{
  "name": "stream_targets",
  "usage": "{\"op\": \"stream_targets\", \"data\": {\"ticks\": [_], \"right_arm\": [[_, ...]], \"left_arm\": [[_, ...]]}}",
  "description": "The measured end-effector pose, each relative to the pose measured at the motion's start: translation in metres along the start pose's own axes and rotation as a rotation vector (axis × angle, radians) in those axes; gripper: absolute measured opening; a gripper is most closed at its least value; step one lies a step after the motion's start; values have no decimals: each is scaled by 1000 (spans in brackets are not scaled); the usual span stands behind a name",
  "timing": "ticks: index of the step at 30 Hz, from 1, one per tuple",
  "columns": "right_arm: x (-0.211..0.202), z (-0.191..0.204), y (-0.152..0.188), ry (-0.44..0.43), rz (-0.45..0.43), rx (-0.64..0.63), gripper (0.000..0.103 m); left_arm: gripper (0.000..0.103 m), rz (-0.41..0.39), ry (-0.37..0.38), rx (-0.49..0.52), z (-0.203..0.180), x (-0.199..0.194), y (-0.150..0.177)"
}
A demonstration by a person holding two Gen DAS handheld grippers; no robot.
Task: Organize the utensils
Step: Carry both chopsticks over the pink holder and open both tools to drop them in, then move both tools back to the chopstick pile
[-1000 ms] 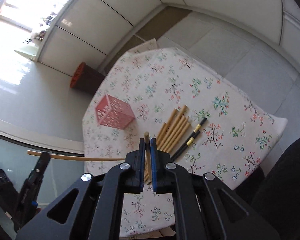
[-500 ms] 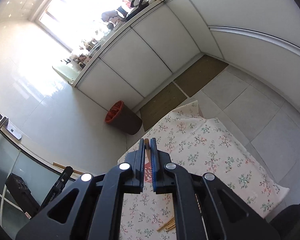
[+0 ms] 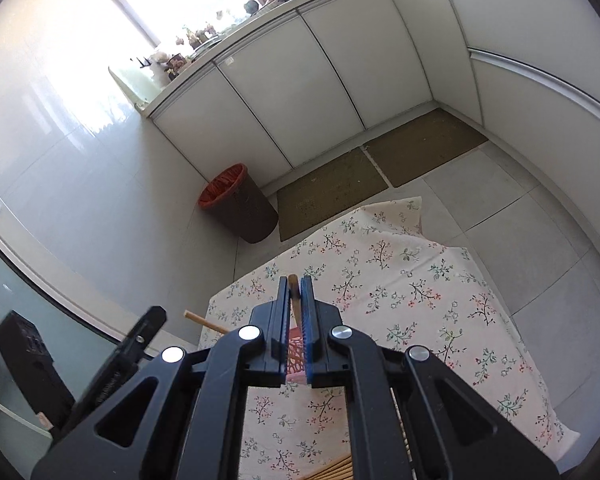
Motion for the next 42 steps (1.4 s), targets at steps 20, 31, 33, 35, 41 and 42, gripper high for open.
{"op": "stream_targets", "data": {"ticks": [20, 31, 33, 35, 41, 42], "right_arm": [[48, 9, 31, 62, 17, -121, 45], [-16, -30, 19, 103, -125, -60, 78], [-26, -40, 19, 119, -152, -48, 85], [-35, -50, 21, 144, -177, -45, 91], [-48, -71, 31, 231, -203, -118, 96], [-51, -75, 35, 247, -208, -130, 96]], "left_arm": [[78, -8, -186, -41, 34, -26, 0], [96, 45, -183, 10, 9, -32, 13], [96, 77, -170, 22, 2, -31, 22], [96, 101, -155, 26, -3, -31, 31], [96, 155, -126, 48, -20, -29, 53], [96, 160, -123, 52, -22, -30, 56]]}}
Point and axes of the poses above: each gripper's, at about its wrist camera, not at the fingertips, and x roughly the way its jaws point, z to its left, y to its underside, the point moved 8 cm from there along x, roughly the way its jaws point, and after that the axes turned 15 degrees about x, right-handed, at the moved point
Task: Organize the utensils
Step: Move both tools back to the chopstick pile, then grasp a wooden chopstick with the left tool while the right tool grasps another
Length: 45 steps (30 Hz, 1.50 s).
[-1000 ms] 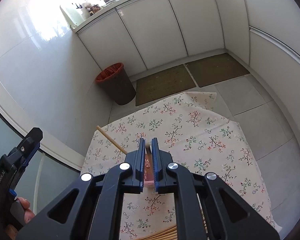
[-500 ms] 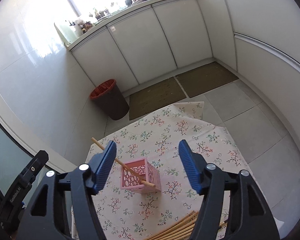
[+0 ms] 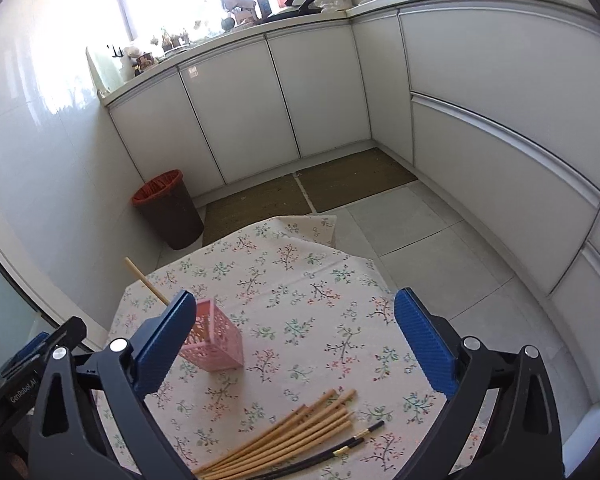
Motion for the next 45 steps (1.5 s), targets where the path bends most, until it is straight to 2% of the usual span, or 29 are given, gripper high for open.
{"op": "stream_targets", "data": {"ticks": [3, 7, 11, 14, 16, 18, 21, 23, 24, 26, 33, 38, 45], "right_arm": [[-7, -18, 10, 45, -11, -18, 96], [-16, -66, 28, 153, -4, -9, 96], [-14, -121, 55, 251, 92, 19, 96], [-8, -146, 72, 298, 143, 24, 96], [-3, -154, 82, 331, 167, 3, 96], [2, -161, 91, 351, 196, -26, 96], [7, -162, 103, 362, 234, -52, 96], [9, -161, 109, 352, 264, -55, 96], [10, -160, 112, 349, 275, -56, 96], [11, -159, 116, 339, 296, -58, 96], [19, -161, 124, 323, 357, -29, 96], [26, -164, 129, 317, 391, 5, 96], [34, -156, 124, 304, 389, 25, 96]], "left_arm": [[96, 33, 26, 19, -8, 3, 11], [96, 212, 133, 132, -38, 32, 48], [96, 354, 195, 243, -75, 61, 90], [96, 390, 229, 293, -98, 73, 104], [96, 410, 225, 329, -111, 85, 111], [89, 442, 220, 361, -120, 96, 117], [71, 520, 242, 384, -131, 116, 129], [53, 571, 240, 384, -133, 130, 137], [53, 593, 244, 375, -134, 137, 140], [49, 617, 247, 372, -136, 147, 142], [45, 651, 253, 366, -138, 165, 146], [38, 669, 239, 395, -140, 172, 153], [26, 671, 258, 410, -139, 178, 160]]}}
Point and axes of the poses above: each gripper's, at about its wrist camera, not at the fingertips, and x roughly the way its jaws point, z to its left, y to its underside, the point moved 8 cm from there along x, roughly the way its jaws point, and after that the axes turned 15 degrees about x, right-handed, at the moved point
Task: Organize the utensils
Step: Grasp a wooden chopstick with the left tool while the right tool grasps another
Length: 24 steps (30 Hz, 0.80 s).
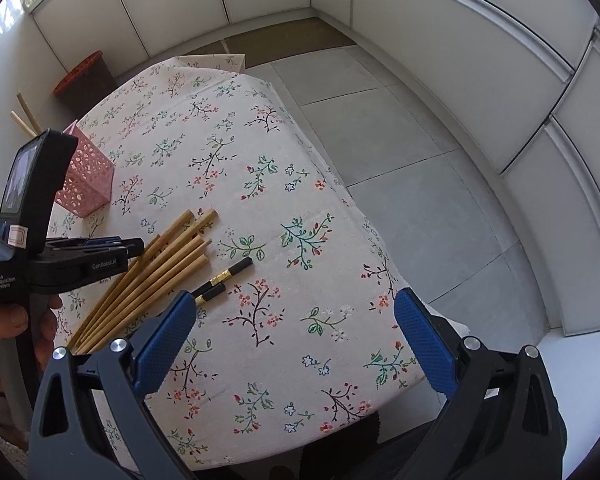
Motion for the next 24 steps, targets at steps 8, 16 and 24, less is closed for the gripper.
{"op": "stream_targets", "data": {"ticks": [8, 16, 24], "right_arm": [[14, 19, -16, -150, 98, 151, 96], [45, 25, 5, -186, 269, 330, 67], [67, 32, 13, -119, 293, 448, 48]], "left_arm": [[16, -7, 23, 25, -2, 4, 14], [5, -85, -35, -5, 25, -29, 45], [5, -234, -46, -2, 22, -99, 66]]}}
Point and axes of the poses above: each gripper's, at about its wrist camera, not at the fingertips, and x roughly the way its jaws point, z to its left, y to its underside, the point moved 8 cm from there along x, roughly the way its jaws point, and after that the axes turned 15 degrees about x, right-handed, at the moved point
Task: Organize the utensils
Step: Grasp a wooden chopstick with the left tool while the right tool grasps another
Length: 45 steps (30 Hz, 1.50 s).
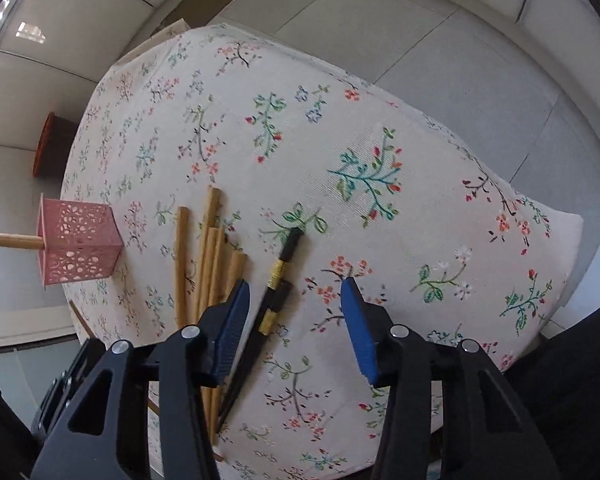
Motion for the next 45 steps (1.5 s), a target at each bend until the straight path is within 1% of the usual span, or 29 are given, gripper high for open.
{"op": "stream_targets", "data": {"ticks": [2, 3, 6, 7, 9, 10, 13, 14, 15, 17, 22, 25, 26, 30, 33, 34, 36, 37, 38, 40, 42, 45], "right_arm": [[-1, 17, -3, -26, -9, -4, 48], [0, 25, -5, -35, -9, -3, 48], [6, 40, -8, -43, -14, 2, 46], [8, 41, -8, -36, -10, 4, 41], [13, 38, -6, -12, 3, 9, 37], [15, 36, -3, 4, 7, 10, 32], [23, 35, 6, 28, 36, -2, 27], [25, 36, 8, 45, 29, -14, 22], [27, 37, 10, 60, 19, -27, 21], [31, 39, 12, 81, 11, -49, 15], [46, 39, 15, 106, 34, -43, 14], [47, 40, 16, 119, 8, -58, 14], [47, 41, 16, 118, -2, -63, 12], [47, 42, 11, 62, -6, -52, 9], [32, 41, 13, 3, -20, -60, 8], [24, 42, 16, -20, -27, -73, 8], [6, 46, 23, -67, -33, -101, 8], [-5, 48, 26, -90, -44, -117, 8], [-14, 50, 29, -113, -53, -131, 8], [-28, 54, 32, -148, -58, -147, 8], [-37, 55, 34, -172, -47, -143, 8], [-45, 54, 32, -187, -59, -146, 8]], "left_arm": [[5, -30, 1, -2, 0, -8, -9], [5, -43, 2, -4, 2, -15, -8], [5, -62, 6, -20, 7, -17, -11], [5, -65, 6, -26, 10, -18, -10], [5, -73, 8, -40, 16, -25, -6], [5, -76, 11, -46, 18, -28, -4], [5, -84, 14, -60, 26, -29, 0], [5, -86, 13, -65, 27, -29, 0], [5, -88, 12, -71, 29, -30, 0], [5, -95, 16, -75, 30, -32, -1], [5, -104, 10, -86, 32, -32, -2], [5, -110, 6, -94, 35, -32, -2], [5, -111, 3, -95, 35, -33, -2], [5, -126, 1, -87, 33, -41, -3], [5, -133, 11, -88, 31, -46, -1], [6, -126, 18, -96, 33, -45, 1], [7, -82, 69, -121, 35, -31, 8], [17, -55, 89, -142, 37, -20, 12], [22, -20, 97, -174, 42, -4, 17], [20, 67, 80, -218, 49, 30, 27], [20, 124, 27, -231, 53, 55, 31], [24, 131, 24, -234, 50, 71, 24]]}}
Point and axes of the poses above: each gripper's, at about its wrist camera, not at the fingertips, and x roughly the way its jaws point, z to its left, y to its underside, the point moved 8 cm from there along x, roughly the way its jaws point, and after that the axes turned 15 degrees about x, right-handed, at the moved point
